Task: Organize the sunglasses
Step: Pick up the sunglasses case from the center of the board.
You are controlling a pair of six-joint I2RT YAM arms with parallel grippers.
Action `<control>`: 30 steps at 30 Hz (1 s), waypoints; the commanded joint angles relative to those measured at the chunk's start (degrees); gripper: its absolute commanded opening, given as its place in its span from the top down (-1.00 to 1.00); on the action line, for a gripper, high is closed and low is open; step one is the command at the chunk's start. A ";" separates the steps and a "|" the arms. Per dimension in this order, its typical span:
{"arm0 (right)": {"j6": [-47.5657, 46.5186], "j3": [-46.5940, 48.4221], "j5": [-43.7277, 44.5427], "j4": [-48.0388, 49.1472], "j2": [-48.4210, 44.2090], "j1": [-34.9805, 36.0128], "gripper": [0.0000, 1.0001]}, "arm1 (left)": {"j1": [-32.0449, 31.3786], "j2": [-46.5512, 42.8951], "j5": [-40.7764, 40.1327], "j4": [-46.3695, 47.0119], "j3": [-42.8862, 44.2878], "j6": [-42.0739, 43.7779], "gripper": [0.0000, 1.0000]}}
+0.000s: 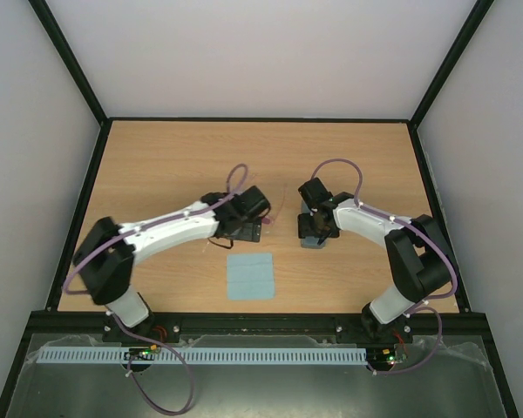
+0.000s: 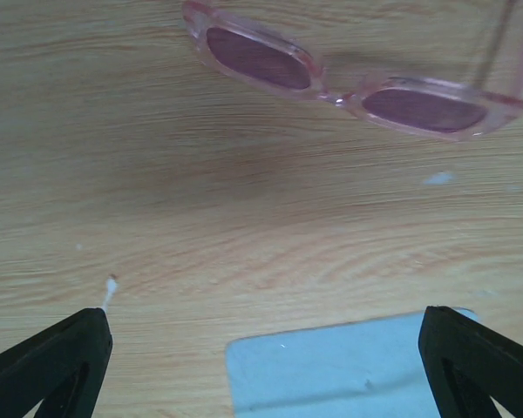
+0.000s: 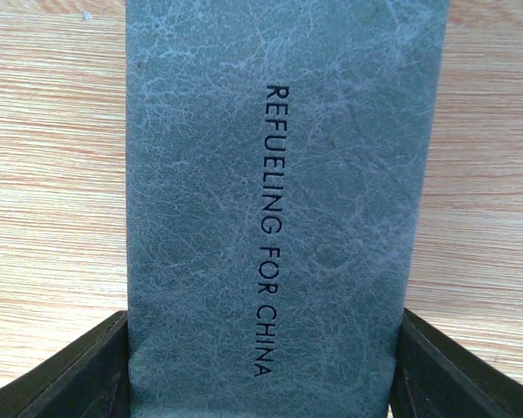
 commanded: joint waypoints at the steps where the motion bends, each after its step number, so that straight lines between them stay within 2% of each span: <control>1: -0.80 -0.20 1.26 -2.39 0.15 0.36 -0.29 | -4.53 9.17 -15.95 -21.55 8.66 -2.23 -0.99; 13: -0.49 0.77 5.01 -3.80 1.57 0.32 -0.28 | -6.71 9.67 -18.70 -22.24 10.04 -3.18 -0.99; 18: -0.25 0.59 5.09 -3.90 1.10 0.34 -0.08 | -7.33 9.04 -18.84 -21.30 9.91 -3.18 -0.99; 21: 0.06 0.67 4.98 -4.03 0.20 0.34 -0.07 | -7.27 6.33 -17.88 -18.50 8.00 -2.98 -0.99; 25: 0.56 0.50 5.06 -4.27 -1.30 0.34 0.02 | -4.74 -3.98 -6.20 -4.03 -0.77 0.73 -0.99; 27: 0.88 0.28 3.50 -3.94 -3.48 0.26 0.04 | -2.66 -9.96 1.29 4.27 -6.76 2.06 -0.99; 30: 1.67 -0.70 -0.09 -2.69 -7.45 0.35 0.05 | 0.18 -17.46 7.92 12.62 -13.31 2.10 -0.99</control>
